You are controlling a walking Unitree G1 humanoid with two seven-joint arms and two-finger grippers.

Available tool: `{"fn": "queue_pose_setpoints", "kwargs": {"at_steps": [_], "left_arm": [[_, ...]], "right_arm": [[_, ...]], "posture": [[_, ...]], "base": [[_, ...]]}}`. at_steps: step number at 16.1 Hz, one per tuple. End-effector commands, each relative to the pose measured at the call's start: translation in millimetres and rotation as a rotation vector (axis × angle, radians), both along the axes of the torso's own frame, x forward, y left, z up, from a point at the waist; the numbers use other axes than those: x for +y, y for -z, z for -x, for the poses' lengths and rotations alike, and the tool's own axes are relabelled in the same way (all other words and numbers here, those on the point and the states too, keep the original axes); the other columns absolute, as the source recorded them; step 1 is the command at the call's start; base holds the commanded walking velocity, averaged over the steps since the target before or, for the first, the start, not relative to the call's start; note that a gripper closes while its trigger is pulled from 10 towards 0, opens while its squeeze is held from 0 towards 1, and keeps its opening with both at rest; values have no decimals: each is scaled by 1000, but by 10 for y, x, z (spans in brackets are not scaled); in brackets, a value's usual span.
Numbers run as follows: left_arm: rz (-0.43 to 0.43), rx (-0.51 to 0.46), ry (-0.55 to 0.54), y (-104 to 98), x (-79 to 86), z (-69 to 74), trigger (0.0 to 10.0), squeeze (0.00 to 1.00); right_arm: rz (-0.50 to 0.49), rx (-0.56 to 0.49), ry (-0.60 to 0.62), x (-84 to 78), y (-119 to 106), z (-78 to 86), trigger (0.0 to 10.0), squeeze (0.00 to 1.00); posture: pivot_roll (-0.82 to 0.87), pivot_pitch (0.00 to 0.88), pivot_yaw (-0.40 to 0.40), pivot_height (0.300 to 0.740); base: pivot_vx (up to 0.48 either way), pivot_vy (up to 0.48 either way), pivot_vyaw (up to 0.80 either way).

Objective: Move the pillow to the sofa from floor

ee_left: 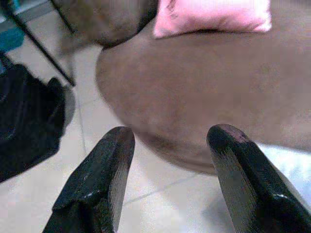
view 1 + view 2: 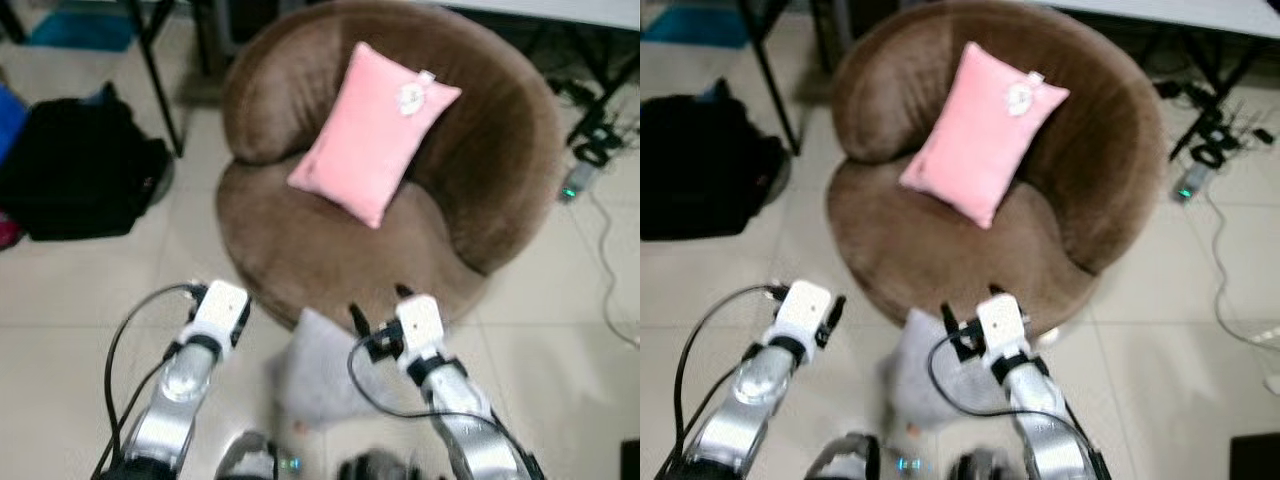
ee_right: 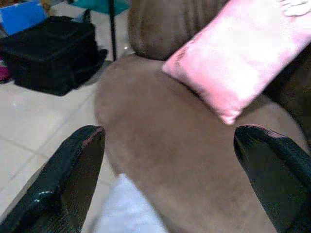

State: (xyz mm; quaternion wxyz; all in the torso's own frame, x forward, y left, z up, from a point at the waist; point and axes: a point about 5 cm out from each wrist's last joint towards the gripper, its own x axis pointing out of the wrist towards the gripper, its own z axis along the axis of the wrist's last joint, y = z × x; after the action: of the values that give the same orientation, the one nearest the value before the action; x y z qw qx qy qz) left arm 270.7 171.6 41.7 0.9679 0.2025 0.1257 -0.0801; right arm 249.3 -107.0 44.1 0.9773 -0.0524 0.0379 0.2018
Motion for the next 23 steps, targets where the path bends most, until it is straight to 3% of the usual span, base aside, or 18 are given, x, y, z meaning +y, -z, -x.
{"fn": "queue_pose_setpoints", "kwargs": {"at_steps": [1, 5, 8, 14, 17, 20, 23], "left_arm": [[11, 8, 28, 29, -113, 17, 10000, 0], [11, 25, 49, 63, -142, 35, 10000, 0], [76, 38, 88, 38, -244, 25, 10000, 0], [25, 0, 113, -14, -259, -16, 10000, 0], [90, -10, 71, -32, -233, -42, 10000, 0], [191, 38, -7, 1, -140, -78, 10000, 0], [214, 45, -23, 24, -113, -69, 10000, 0]], "right_arm": [[21, 24, 29, -121, 45, 33, 10000, 0], [23, 19, 28, -107, 1, 10, 10000, 0], [23, 21, 26, -86, -10, -4, 10000, 0], [28, -19, 68, -144, -49, -59, 10000, 0], [27, -18, 76, -151, -66, -105, 10000, 0], [9, 16, 64, -94, -38, -116, 10000, 0], [-8, 41, 67, -49, -2, -100, 10000, 0]], "posture": [[109, 200, -77, 740], [111, 203, -79, 740], [112, 206, -74, 740], [110, 202, -68, 740], [108, 202, -67, 740], [104, 197, -66, 723], [101, 196, -64, 706]], "base": [[0, 0, 0], [0, 0, 0], [0, 0, 0], [0, 0, 0], [0, 0, 140], [0, 0, 419], [0, 0, 417]]}}
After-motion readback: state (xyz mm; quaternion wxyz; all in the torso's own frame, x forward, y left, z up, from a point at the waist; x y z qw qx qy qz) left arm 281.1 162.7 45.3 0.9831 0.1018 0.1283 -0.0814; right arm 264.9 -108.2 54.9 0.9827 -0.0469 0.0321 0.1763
